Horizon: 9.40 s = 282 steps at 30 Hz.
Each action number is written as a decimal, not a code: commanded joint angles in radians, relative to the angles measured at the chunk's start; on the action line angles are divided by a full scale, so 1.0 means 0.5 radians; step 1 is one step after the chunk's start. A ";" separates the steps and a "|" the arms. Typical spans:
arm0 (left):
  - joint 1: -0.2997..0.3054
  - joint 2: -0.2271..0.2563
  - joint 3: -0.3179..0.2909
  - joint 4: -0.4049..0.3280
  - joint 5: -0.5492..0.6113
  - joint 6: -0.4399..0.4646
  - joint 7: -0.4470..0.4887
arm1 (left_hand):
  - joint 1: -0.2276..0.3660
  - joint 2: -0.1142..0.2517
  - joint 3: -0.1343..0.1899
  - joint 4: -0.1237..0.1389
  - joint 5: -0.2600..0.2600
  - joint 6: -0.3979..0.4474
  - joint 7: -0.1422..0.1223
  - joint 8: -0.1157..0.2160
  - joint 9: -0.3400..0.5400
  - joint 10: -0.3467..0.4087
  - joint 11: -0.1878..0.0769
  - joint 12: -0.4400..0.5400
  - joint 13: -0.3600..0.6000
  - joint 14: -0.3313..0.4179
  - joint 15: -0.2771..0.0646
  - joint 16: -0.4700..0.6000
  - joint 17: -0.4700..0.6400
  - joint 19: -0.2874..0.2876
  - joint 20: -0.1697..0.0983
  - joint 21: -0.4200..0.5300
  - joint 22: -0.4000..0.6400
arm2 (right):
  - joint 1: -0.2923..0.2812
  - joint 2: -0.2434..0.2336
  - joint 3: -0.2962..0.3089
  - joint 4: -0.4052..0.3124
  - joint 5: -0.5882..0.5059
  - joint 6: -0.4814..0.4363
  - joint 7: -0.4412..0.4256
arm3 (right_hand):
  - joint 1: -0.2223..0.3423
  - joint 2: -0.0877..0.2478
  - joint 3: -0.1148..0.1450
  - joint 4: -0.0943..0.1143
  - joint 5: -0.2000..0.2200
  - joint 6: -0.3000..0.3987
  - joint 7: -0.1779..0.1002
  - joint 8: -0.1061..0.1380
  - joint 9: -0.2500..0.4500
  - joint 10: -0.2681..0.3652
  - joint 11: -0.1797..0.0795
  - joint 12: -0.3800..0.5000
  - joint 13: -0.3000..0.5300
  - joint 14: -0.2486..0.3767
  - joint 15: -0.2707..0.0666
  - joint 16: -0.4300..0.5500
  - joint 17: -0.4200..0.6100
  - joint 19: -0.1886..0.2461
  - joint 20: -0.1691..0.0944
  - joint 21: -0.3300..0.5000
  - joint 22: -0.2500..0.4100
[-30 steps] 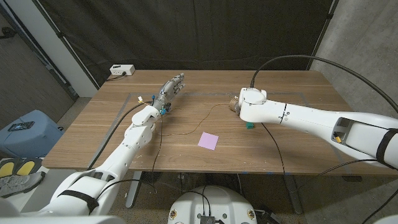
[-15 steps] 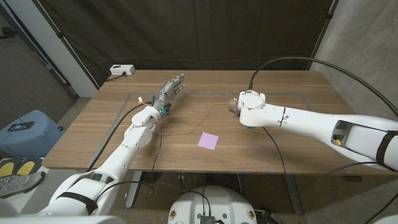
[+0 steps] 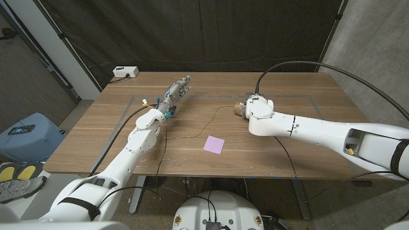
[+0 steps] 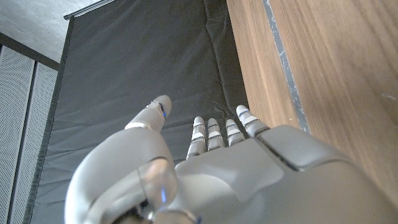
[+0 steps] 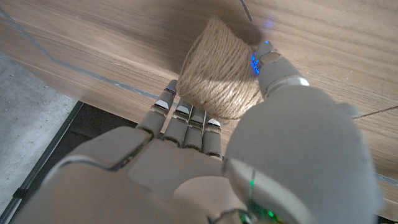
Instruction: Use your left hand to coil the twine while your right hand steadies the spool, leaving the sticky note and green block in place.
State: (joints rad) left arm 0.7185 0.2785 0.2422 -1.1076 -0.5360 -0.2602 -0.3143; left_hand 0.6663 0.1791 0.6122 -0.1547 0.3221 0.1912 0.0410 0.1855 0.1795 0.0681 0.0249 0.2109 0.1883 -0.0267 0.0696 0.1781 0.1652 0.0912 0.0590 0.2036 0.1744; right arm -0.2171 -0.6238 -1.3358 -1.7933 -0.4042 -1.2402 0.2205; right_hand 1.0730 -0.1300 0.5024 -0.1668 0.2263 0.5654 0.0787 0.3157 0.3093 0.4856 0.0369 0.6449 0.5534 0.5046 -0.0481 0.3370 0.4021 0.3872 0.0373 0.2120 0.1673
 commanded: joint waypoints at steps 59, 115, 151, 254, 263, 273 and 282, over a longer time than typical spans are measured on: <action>-0.089 0.077 0.170 -0.152 0.160 -0.001 0.077 | 0.093 -0.087 -0.007 -0.045 0.051 0.093 0.018 0.016 0.003 0.110 0.039 0.026 0.011 0.105 0.028 0.012 0.005 0.088 0.049 0.013 0.002 | -0.272 -0.261 0.387 -0.464 -0.301 0.353 0.099 | 0.069 0.037 -0.003 0.016 -0.021 0.137 -0.023 0.017 0.024 0.200 -0.087 0.042 -0.050 0.117 -0.118 0.049 0.071 0.079 -0.032 -0.016 0.010; -0.577 0.110 0.583 0.379 0.325 -0.122 -0.397 | 0.604 -0.277 0.086 -0.084 0.161 0.031 -0.002 0.013 0.011 0.154 -0.023 0.038 0.037 0.208 -0.006 0.020 0.014 0.203 0.044 0.006 0.001 | -0.388 -0.406 0.671 -0.673 -0.378 0.556 0.069 | 0.121 0.078 -0.037 0.014 -0.055 0.247 -0.052 0.027 0.049 0.331 -0.117 0.061 -0.118 0.221 -0.158 0.097 0.127 0.118 -0.044 -0.017 0.013; -0.735 -0.030 0.713 0.679 0.402 -0.214 -0.436 | 0.720 -0.347 -0.191 0.004 -0.017 0.381 -0.030 0.104 0.034 0.478 -0.152 0.306 0.217 0.629 -0.132 0.160 0.120 0.370 0.015 0.072 0.037 | -0.336 -0.374 0.733 -0.694 -0.415 0.753 0.073 | 0.138 0.093 -0.051 0.020 -0.066 0.311 -0.056 0.031 0.066 0.392 -0.153 0.092 -0.112 0.276 -0.170 0.105 0.147 0.160 -0.045 -0.011 0.016; -0.782 -0.203 0.852 0.750 0.522 -0.187 -0.427 | 0.894 -0.229 -0.316 -0.021 -0.021 1.543 -0.195 0.337 0.035 1.440 -0.355 0.725 0.407 1.534 -0.442 0.438 0.144 0.856 -0.102 0.310 0.050 | -0.159 -0.235 0.732 -0.318 -0.433 0.886 0.093 | 0.168 0.164 -0.115 0.026 -0.084 0.476 -0.132 0.030 0.086 0.543 -0.182 0.105 -0.181 0.403 -0.246 0.138 0.215 0.224 -0.106 -0.003 0.020; -0.758 -0.164 0.870 0.671 0.504 -0.157 -0.455 | 0.899 -0.229 -0.318 -0.022 -0.014 1.555 -0.200 0.337 0.036 1.463 -0.354 0.726 0.414 1.546 -0.448 0.441 0.145 0.859 -0.106 0.315 0.050 | -0.132 -0.219 0.722 -0.260 -0.434 0.875 0.099 | 0.165 0.176 -0.123 0.030 -0.086 0.488 -0.131 0.026 0.083 0.551 -0.185 0.106 -0.184 0.409 -0.256 0.143 0.226 0.227 -0.109 -0.003 0.020; -0.751 -0.146 0.882 0.620 0.483 -0.145 -0.495 | 0.901 -0.234 -0.330 -0.021 -0.011 1.540 -0.204 0.327 0.038 1.442 -0.348 0.711 0.423 1.543 -0.446 0.445 0.153 0.856 -0.107 0.319 0.050 | -0.103 -0.217 0.711 -0.204 -0.433 0.874 0.112 | 0.170 0.181 -0.123 0.026 -0.086 0.492 -0.136 0.020 0.080 0.557 -0.190 0.099 -0.197 0.419 -0.256 0.137 0.223 0.231 -0.111 -0.003 0.020; -0.726 -0.115 0.893 0.517 0.477 -0.117 -0.493 | 0.900 -0.232 -0.335 -0.018 -0.008 1.543 -0.203 0.325 0.040 1.451 -0.348 0.708 0.430 1.542 -0.442 0.445 0.157 0.852 -0.104 0.321 0.050 | -0.109 -0.220 0.718 -0.165 -0.423 0.892 0.080 | 0.170 0.183 -0.127 0.025 -0.087 0.519 -0.153 0.025 0.080 0.579 -0.193 0.106 -0.198 0.443 -0.269 0.140 0.223 0.242 -0.115 0.000 0.020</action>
State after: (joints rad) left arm 0.3424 0.2048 0.6818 -0.7977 -0.2919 -0.3337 -0.5563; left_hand 1.1095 0.0644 0.4484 -0.1670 0.3097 0.9595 -0.0627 0.3483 0.1980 0.7898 -0.1534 0.5680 0.4006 0.7326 -0.1535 0.3959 0.2396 0.5110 0.0072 0.3602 0.1980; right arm -0.2729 -0.7330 -0.9785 -1.8985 -0.6210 -0.8040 0.2739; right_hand 1.0964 -0.1374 0.4353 -0.1560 0.1766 0.7312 0.0839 0.3193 0.3458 0.6394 0.0616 0.6917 0.4512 0.7070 -0.0613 0.4034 0.5124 0.4980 -0.0161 0.2061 0.1744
